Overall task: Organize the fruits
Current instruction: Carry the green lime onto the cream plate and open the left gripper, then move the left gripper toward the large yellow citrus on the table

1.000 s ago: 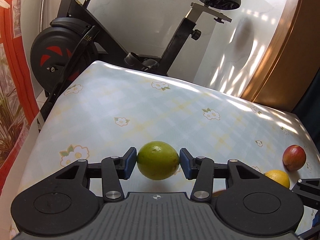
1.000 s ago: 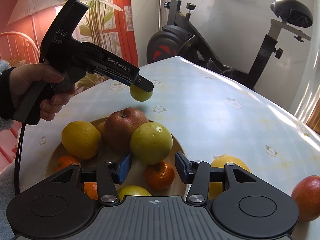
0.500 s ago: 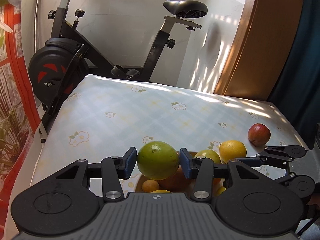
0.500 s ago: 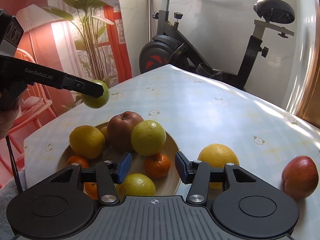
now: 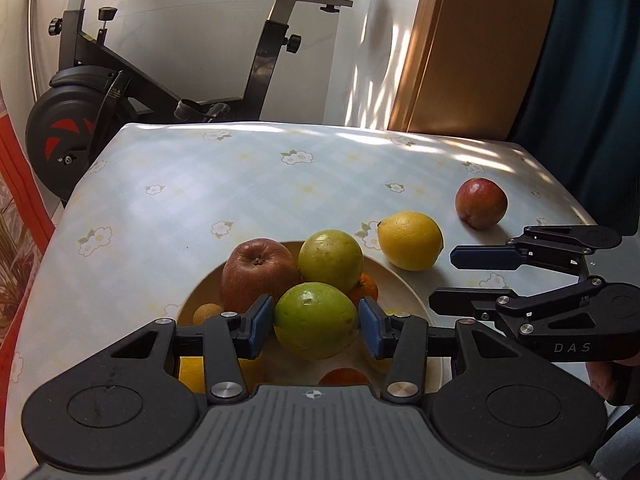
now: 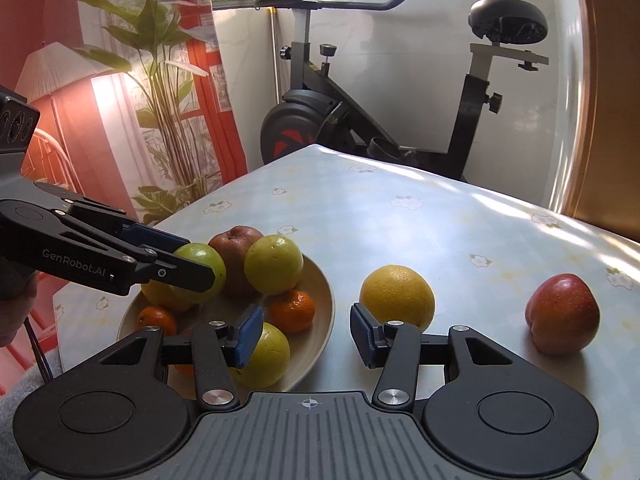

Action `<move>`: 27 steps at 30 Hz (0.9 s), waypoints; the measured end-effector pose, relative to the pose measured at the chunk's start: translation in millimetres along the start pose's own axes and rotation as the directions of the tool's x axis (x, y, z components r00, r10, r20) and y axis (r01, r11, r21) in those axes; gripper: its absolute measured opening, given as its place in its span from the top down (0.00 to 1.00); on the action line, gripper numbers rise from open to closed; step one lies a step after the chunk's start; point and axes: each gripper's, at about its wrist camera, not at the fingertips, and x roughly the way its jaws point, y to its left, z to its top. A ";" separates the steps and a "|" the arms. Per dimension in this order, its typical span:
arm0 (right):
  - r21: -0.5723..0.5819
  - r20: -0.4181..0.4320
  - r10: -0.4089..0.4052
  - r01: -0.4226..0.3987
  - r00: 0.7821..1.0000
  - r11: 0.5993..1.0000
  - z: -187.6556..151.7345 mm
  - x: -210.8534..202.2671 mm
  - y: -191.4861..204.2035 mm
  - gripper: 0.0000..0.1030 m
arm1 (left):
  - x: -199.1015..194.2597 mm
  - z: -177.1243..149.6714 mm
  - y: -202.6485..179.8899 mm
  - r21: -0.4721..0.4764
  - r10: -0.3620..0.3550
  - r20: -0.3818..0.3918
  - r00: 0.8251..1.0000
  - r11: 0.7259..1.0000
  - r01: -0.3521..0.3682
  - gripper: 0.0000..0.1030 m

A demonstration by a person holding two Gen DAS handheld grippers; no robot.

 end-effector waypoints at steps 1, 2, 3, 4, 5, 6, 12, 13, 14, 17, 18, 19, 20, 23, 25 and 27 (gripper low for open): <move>0.006 0.003 -0.001 0.001 1.000 1.000 -1.4 -2.2 -2.4 0.56 | 3.3 -1.0 -0.9 0.000 -0.002 -0.008 1.000 1.000 0.002 0.52; 0.012 0.005 -0.003 0.003 1.000 1.000 -2.5 -3.8 -4.9 0.56 | 6.1 -1.5 -1.5 0.001 -0.001 -0.014 1.000 1.000 0.001 0.52; 0.017 0.006 -0.004 0.004 1.000 1.000 -3.5 -5.0 -6.8 0.56 | 9.4 -2.0 -3.2 0.004 0.002 -0.023 1.000 1.000 -0.002 0.52; 0.024 0.007 -0.006 0.005 1.000 1.000 -4.5 -6.0 -9.5 0.56 | 12.2 -2.7 -4.3 0.005 0.004 -0.029 1.000 1.000 -0.004 0.52; 0.030 0.008 -0.007 0.007 1.000 1.000 -5.4 -6.7 -11.3 0.56 | 15.2 -3.9 -5.3 0.002 0.005 -0.037 0.999 1.000 -0.005 0.52; 0.035 0.010 -0.007 0.007 1.000 0.999 -6.2 -7.4 -13.1 0.56 | 17.3 -4.0 -6.4 -0.003 0.004 -0.044 0.999 1.000 -0.004 0.52; 0.058 0.005 -0.007 0.007 1.000 0.998 -8.7 -6.9 -22.8 0.56 | 25.2 -3.5 -5.1 -0.035 -0.007 -0.049 0.999 0.999 0.005 0.52; 0.060 0.004 -0.010 0.010 1.000 0.998 -9.3 -6.4 -23.8 0.56 | 26.1 -2.9 -5.4 -0.038 -0.009 -0.046 0.999 0.999 0.008 0.52; 0.061 0.005 -0.013 0.012 1.000 0.998 -9.8 -6.7 -24.3 0.56 | 27.1 -2.6 -5.0 -0.040 -0.011 -0.046 0.999 0.999 0.009 0.52; 0.066 0.005 -0.016 0.015 1.000 0.998 -10.7 -7.4 -25.5 0.56 | 31.4 -0.6 -3.1 -0.062 -0.023 -0.044 0.999 0.998 0.020 0.51; 0.067 0.005 -0.018 0.018 1.000 0.998 -11.0 -7.5 -26.2 0.56 | 32.6 0.3 -2.3 -0.067 -0.028 -0.046 0.999 0.997 0.025 0.52; 0.069 0.005 -0.019 0.019 1.000 0.997 -10.9 -7.2 -26.6 0.56 | 34.1 0.4 -2.0 -0.069 -0.032 -0.048 0.998 0.997 0.029 0.52; 0.070 0.004 -0.020 0.019 1.000 0.997 -11.0 -7.0 -26.9 0.56 | 35.1 0.1 -2.1 -0.068 -0.033 -0.049 0.998 0.997 0.029 0.52; 0.069 0.004 -0.019 0.019 1.000 0.997 -10.7 -6.9 -27.3 0.56 | 35.9 0.0 -1.6 -0.069 -0.035 -0.047 0.998 0.997 0.032 0.52; 0.067 0.002 -0.018 0.018 1.000 0.998 -10.8 -6.6 -26.9 0.56 | 35.0 -0.4 -0.8 -0.065 -0.038 -0.048 0.998 0.997 0.035 0.52; 0.065 0.000 -0.019 0.019 1.000 0.998 -11.1 -6.3 -26.4 0.56 | 32.1 -0.5 0.3 -0.062 -0.040 -0.042 0.998 0.997 0.038 0.51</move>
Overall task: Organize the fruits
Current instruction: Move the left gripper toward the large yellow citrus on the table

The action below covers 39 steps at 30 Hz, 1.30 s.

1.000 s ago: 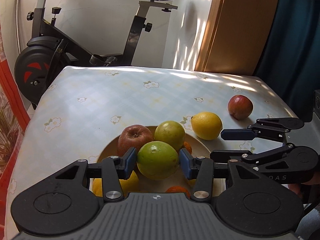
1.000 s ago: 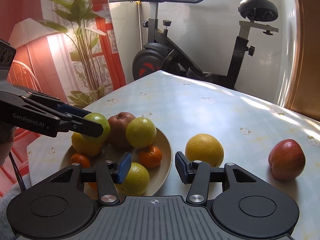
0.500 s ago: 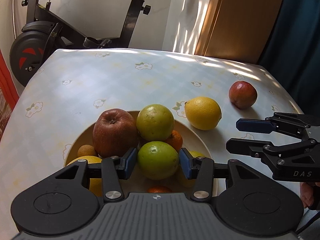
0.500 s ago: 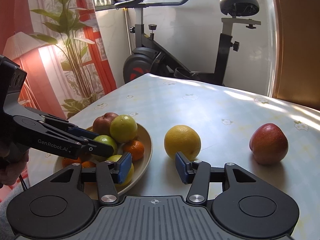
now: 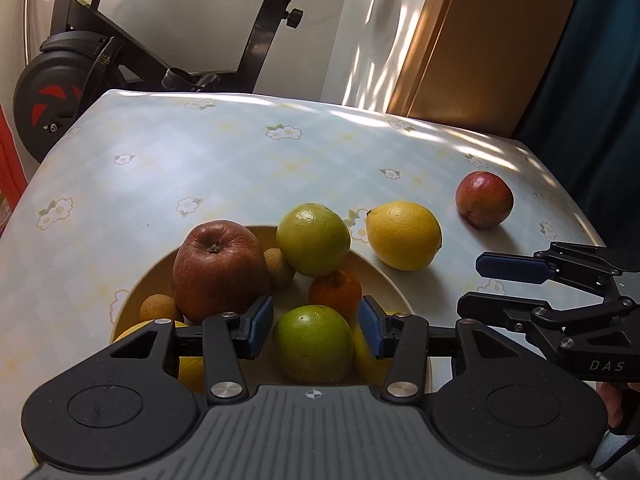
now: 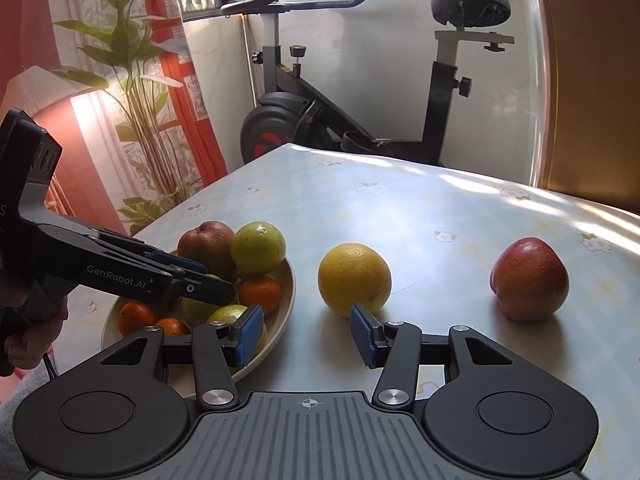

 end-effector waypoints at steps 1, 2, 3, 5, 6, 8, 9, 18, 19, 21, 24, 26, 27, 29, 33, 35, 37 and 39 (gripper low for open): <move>0.001 -0.001 0.000 0.000 1.000 1.000 -0.3 -0.3 0.4 0.56 | -1.3 -0.2 0.3 0.003 0.001 0.003 1.000 1.000 -0.001 0.51; 0.002 -0.001 0.001 -0.001 1.000 1.000 0.1 -0.1 0.8 0.56 | -2.6 0.1 -0.2 0.006 0.002 0.007 1.000 1.000 -0.002 0.51; 0.002 -0.001 0.000 0.000 1.000 1.000 0.0 -0.1 0.9 0.56 | -4.2 0.2 -0.4 0.008 0.003 0.011 1.000 1.000 -0.003 0.51; -0.001 0.004 -0.004 0.004 1.000 1.000 -0.4 -1.2 1.3 0.56 | -7.7 -0.1 -0.2 0.008 0.009 0.020 1.000 1.000 -0.009 0.51; -0.002 0.007 -0.006 0.006 1.000 1.000 -0.8 -2.0 1.4 0.56 | -10.6 -0.3 -0.2 0.005 0.013 0.028 1.000 1.000 -0.013 0.51; -0.004 0.012 -0.014 0.014 1.000 1.000 -1.7 -3.1 1.3 0.56 | -16.1 -1.8 -1.0 0.000 0.031 0.046 0.998 1.000 -0.031 0.51; -0.004 0.014 -0.018 0.018 1.000 1.000 -2.0 -3.4 0.9 0.56 | -18.9 -2.7 -1.8 -0.002 0.045 0.055 0.997 0.999 -0.045 0.51; -0.015 0.004 -0.051 0.051 0.999 0.999 -1.4 -2.7 -9.1 0.56 | -31.2 1.3 -14.6 -0.040 0.159 0.131 0.979 0.987 -0.155 0.51; -0.025 0.002 -0.057 0.057 0.998 0.998 -0.5 -1.5 -10.6 0.56 | -30.7 3.0 -14.5 -0.046 0.164 0.131 0.978 0.986 -0.160 0.51; -0.045 -0.005 -0.064 0.064 0.998 0.997 2.3 2.4 -14.2 0.56 | -30.7 9.0 -12.9 -0.068 0.181 0.133 0.974 0.982 -0.173 0.51; -0.068 -0.017 -0.067 0.066 0.998 0.996 8.6 8.8 -20.6 0.56 | -31.3 16.2 -8.7 -0.099 0.208 0.138 0.968 0.976 -0.196 0.51; -0.079 -0.026 -0.058 0.056 0.998 0.995 15.5 14.1 -24.0 0.56 | -32.8 21.8 -5.8 -0.122 0.223 0.144 0.964 0.971 -0.206 0.51; -0.090 -0.028 -0.053 0.051 0.998 0.995 19.8 17.4 -24.8 0.56 | -33.1 23.5 -5.2 -0.129 0.228 0.147 0.963 0.969 -0.210 0.51; -0.109 -0.034 -0.051 0.047 0.998 0.993 25.5 22.4 -25.8 0.56 | -33.0 26.1 -4.4 -0.146 0.236 0.152 0.960 0.966 -0.214 0.51; -0.158 -0.051 -0.054 0.046 0.997 0.986 36.8 35.2 -23.5 0.55 | -30.7 29.0 -2.2 -0.168 0.233 0.152 0.961 0.964 -0.207 0.51; -0.179 -0.065 -0.052 0.039 0.997 0.983 39.7 41.2 -20.4 0.55 | -28.6 29.2 -2.5 -0.168 0.231 0.150 0.961 0.964 -0.206 0.51; -0.208 -0.084 -0.054 0.036 0.995 0.977 40.7 47.5 -17.3 0.54 | -26.2 28.4 -3.0 -0.166 0.224 0.148 0.963 0.966 -0.199 0.51; -0.223 -0.113 -0.051 0.025 0.992 0.975 40.7 54.3 -16.5 0.54 | -23.9 28.6 -2.4 -0.165 0.212 0.145 0.966 0.968 -0.188 0.52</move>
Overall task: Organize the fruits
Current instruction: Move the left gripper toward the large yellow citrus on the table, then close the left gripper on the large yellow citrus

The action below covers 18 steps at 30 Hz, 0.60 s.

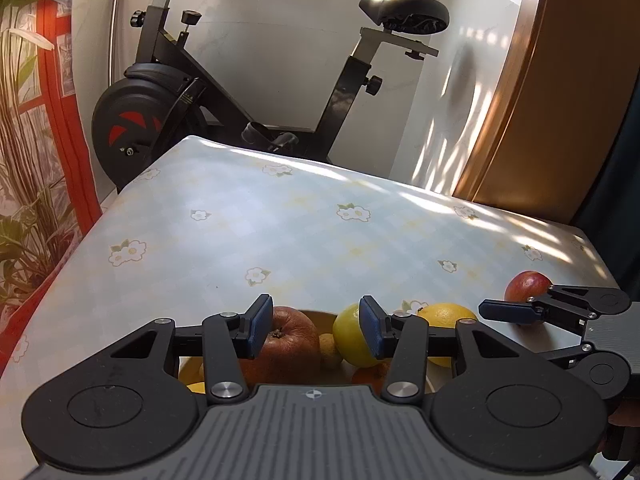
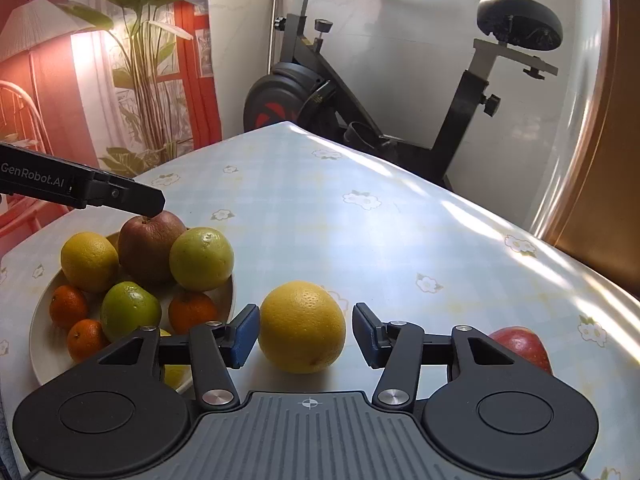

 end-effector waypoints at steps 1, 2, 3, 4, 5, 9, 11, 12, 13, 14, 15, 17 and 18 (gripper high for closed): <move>-0.005 -0.009 0.002 -0.002 1.000 1.000 0.4 2.7 -0.7 0.54 | 1.9 0.2 0.5 -0.002 -0.011 -0.006 1.000 1.000 0.011 0.52; -0.007 -0.015 0.008 -0.008 1.000 1.000 0.2 3.9 -0.7 0.54 | 3.2 0.1 0.7 -0.005 -0.020 -0.012 1.000 1.000 0.020 0.52; -0.007 -0.019 0.014 -0.014 1.000 1.000 -0.3 3.9 -0.2 0.54 | 5.0 0.3 1.9 -0.008 -0.033 -0.019 0.999 0.999 0.033 0.52; -0.013 -0.020 0.015 -0.015 1.000 1.000 -1.0 2.9 1.1 0.54 | 5.9 0.3 1.9 -0.009 -0.040 -0.023 0.999 0.999 0.039 0.52; -0.022 -0.022 0.014 -0.014 1.000 1.000 -2.5 1.5 2.0 0.55 | 7.3 0.6 2.3 -0.011 -0.049 -0.029 0.998 0.999 0.048 0.52; -0.031 -0.021 0.017 -0.017 1.000 0.999 -13.4 -6.9 2.0 0.55 | 13.1 1.2 0.1 -0.020 -0.101 -0.052 0.994 0.995 0.100 0.52; -0.011 -0.017 0.024 -0.024 1.000 1.000 -18.9 -11.0 -0.7 0.55 | 16.1 1.4 -4.1 -0.013 -0.128 -0.062 0.990 0.992 0.128 0.52; -0.003 -0.013 0.027 -0.027 1.000 1.000 -21.3 -12.5 -1.9 0.55 | 18.5 1.3 -7.9 -0.005 -0.149 -0.071 0.986 0.989 0.149 0.53; 0.006 -0.008 0.030 -0.030 1.000 1.000 -24.3 -14.1 -3.7 0.55 | 19.8 1.6 -10.7 0.001 -0.160 -0.076 0.984 0.987 0.161 0.53; 0.012 -0.004 0.032 -0.032 0.999 0.999 -25.9 -14.9 -4.4 0.55 | 21.8 1.4 -16.2 0.015 -0.178 -0.085 0.980 0.984 0.180 0.53; 0.016 0.000 0.033 -0.033 0.999 0.999 -27.2 -15.6 -4.9 0.55 | 23.3 1.7 -19.9 0.024 -0.187 -0.091 0.978 0.982 0.190 0.52; 0.023 0.006 0.033 -0.033 0.999 0.999 -28.6 -16.2 -5.8 0.55 | 24.7 3.3 -31.0 0.076 -0.178 -0.078 0.981 0.980 0.184 0.54; 0.024 0.010 0.033 -0.033 0.999 0.999 -29.0 -16.4 -6.0 0.55 | 26.3 4.6 -33.9 0.084 -0.190 -0.085 0.978 0.977 0.198 0.54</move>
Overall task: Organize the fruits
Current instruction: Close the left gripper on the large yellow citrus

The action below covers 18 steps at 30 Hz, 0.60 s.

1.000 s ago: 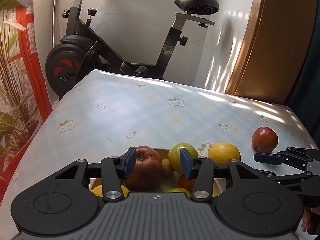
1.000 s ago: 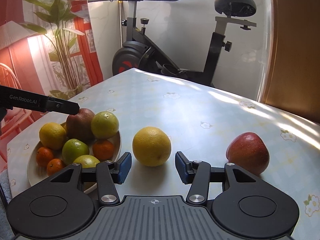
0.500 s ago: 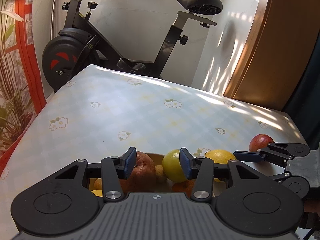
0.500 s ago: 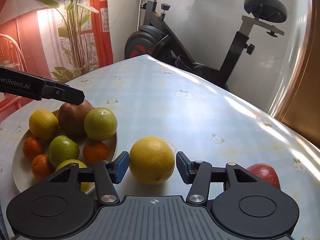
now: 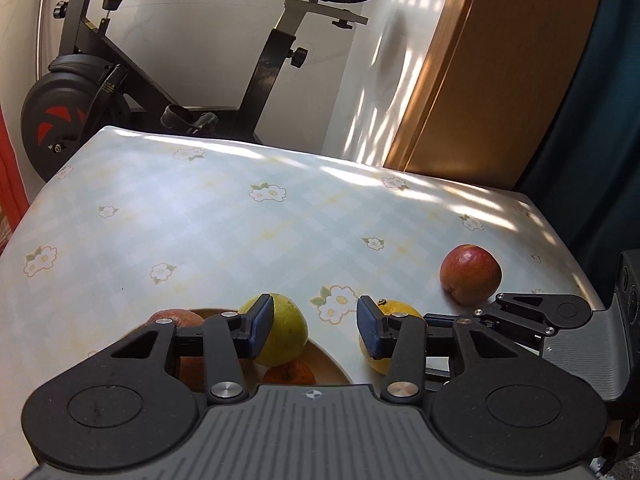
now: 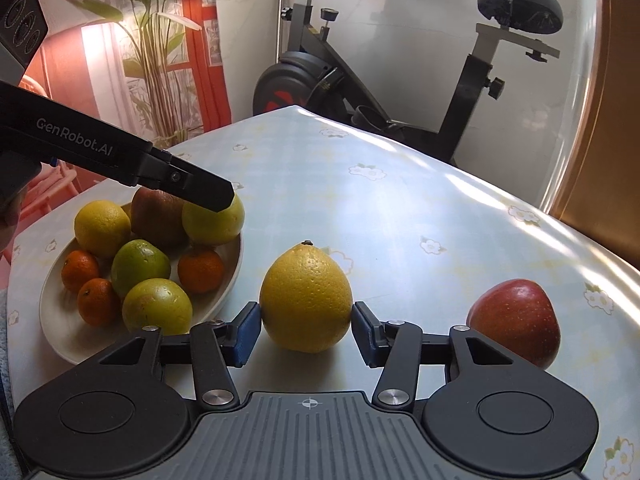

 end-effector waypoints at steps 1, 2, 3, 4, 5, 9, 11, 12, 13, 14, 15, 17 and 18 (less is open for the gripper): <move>0.000 0.002 0.000 0.000 1.000 1.000 -0.3 -0.3 -0.2 0.55 | 2.5 1.8 -2.8 0.000 -0.018 -0.011 1.000 1.000 0.018 0.54; 0.000 0.004 0.001 -0.001 1.000 1.000 -0.5 -0.3 -0.3 0.55 | 3.6 2.9 -5.9 0.007 -0.022 -0.012 1.000 1.000 0.023 0.55; -0.001 0.005 0.002 -0.002 1.000 1.000 -0.7 -0.4 -0.6 0.55 | 5.2 4.0 -10.6 0.031 -0.022 -0.008 1.000 0.999 0.022 0.55; -0.001 0.007 0.004 -0.004 1.000 1.000 -1.1 -0.3 -1.6 0.55 | 6.0 4.5 -14.8 0.050 -0.019 -0.005 1.000 0.999 0.019 0.55; -0.002 0.008 0.007 -0.007 1.000 1.000 -1.6 -0.7 -2.6 0.55 | 7.5 5.2 -18.2 0.066 -0.024 -0.005 1.000 0.998 0.024 0.55; -0.021 0.007 0.014 -0.013 1.000 1.000 -2.3 -1.9 -2.7 0.55 | 22.5 9.1 -21.2 0.051 -0.083 -0.049 0.995 0.995 0.086 0.55; -0.035 0.005 0.013 -0.012 1.000 0.999 -1.5 -1.5 -1.4 0.55 | 34.7 12.3 -19.9 0.027 -0.101 -0.075 0.992 0.994 0.103 0.55; -0.042 0.004 0.012 -0.012 1.000 0.999 -1.4 -1.2 -0.7 0.55 | 40.2 13.3 -18.3 0.014 -0.114 -0.087 0.990 0.993 0.115 0.55; -0.046 0.004 0.012 -0.012 1.000 0.999 -1.1 -0.8 -0.1 0.55 | 46.1 15.0 -16.8 -0.002 -0.128 -0.101 0.987 0.992 0.129 0.55; -0.049 0.004 0.012 -0.012 1.000 0.999 -0.8 -0.4 0.1 0.55 | 51.2 16.1 -16.7 -0.012 -0.143 -0.116 0.983 0.990 0.143 0.59; -0.050 0.004 0.013 -0.013 1.000 0.999 -0.7 -0.1 0.1 0.55 | 55.6 15.9 -16.1 -0.015 -0.154 -0.132 0.979 0.988 0.153 0.69; -0.047 0.007 0.011 -0.011 1.000 0.999 -1.5 -0.5 -0.5 0.56 | 58.3 14.3 -14.5 -0.021 -0.164 -0.132 0.978 0.986 0.163 0.70; -0.045 0.007 0.011 -0.010 1.000 0.999 -2.1 -0.9 -0.7 0.55 | 58.6 14.4 -13.2 -0.029 -0.166 -0.132 0.977 0.986 0.163 0.70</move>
